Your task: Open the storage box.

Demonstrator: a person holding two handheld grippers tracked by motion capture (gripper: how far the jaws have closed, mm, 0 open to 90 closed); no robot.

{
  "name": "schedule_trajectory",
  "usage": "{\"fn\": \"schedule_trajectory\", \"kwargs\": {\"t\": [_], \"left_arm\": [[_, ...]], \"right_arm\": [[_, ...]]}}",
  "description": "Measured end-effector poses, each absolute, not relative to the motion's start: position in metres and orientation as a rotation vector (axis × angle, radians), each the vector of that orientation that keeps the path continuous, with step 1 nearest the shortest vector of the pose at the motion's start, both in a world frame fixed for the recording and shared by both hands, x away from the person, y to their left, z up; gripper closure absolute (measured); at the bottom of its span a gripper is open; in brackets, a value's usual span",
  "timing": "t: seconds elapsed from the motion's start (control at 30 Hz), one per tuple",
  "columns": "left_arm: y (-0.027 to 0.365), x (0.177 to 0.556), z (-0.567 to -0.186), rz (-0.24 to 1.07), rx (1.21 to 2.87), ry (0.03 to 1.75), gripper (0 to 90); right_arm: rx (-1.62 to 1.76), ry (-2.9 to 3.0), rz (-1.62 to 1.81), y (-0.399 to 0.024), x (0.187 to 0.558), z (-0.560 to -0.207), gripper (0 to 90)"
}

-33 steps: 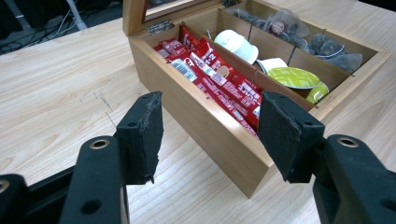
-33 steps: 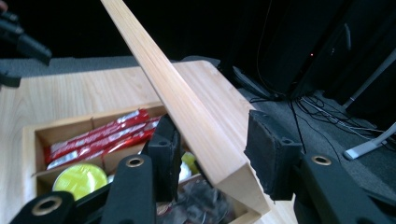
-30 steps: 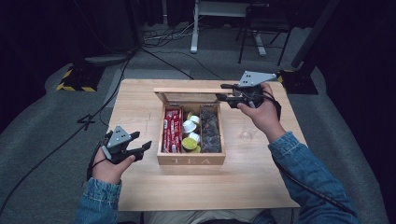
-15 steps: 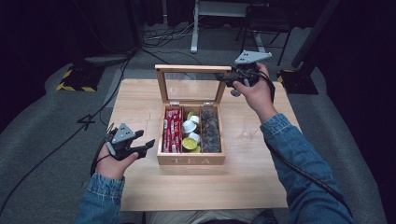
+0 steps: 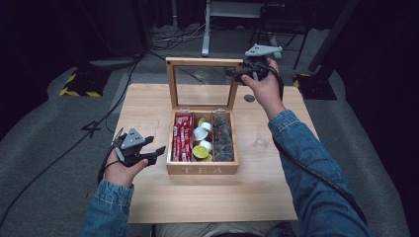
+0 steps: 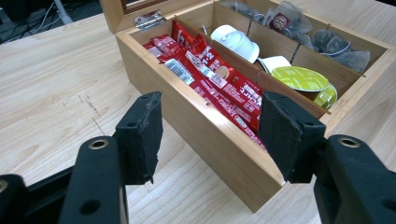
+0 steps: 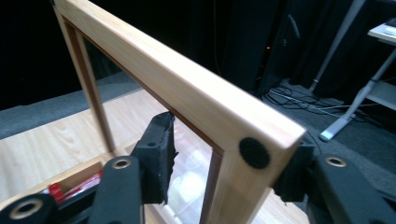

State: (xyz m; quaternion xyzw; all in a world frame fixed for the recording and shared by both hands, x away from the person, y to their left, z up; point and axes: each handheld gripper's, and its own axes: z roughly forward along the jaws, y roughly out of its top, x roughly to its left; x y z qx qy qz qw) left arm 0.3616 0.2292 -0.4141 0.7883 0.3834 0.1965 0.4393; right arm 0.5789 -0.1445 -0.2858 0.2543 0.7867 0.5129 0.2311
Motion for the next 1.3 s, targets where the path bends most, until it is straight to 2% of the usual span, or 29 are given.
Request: {"fn": "schedule_trajectory", "kwargs": {"t": [0.17, 0.67, 1.3], "left_arm": [[0.229, 0.362, -0.414, 0.48, 1.958, 0.955, 40.2], [0.229, 0.361, -0.416, 0.465, 1.961, 0.961, 40.2], [0.229, 0.363, -0.418, 0.452, 1.97, 0.957, 40.1]], "right_arm": [[0.734, 2.14, 1.386, -0.137, 0.59, -0.294, 42.6], [0.795, 2.151, 1.304, -0.128, 0.608, -0.313, 36.0], [0.909, 2.23, 1.257, -0.129, 0.62, -0.354, 35.7]]}}
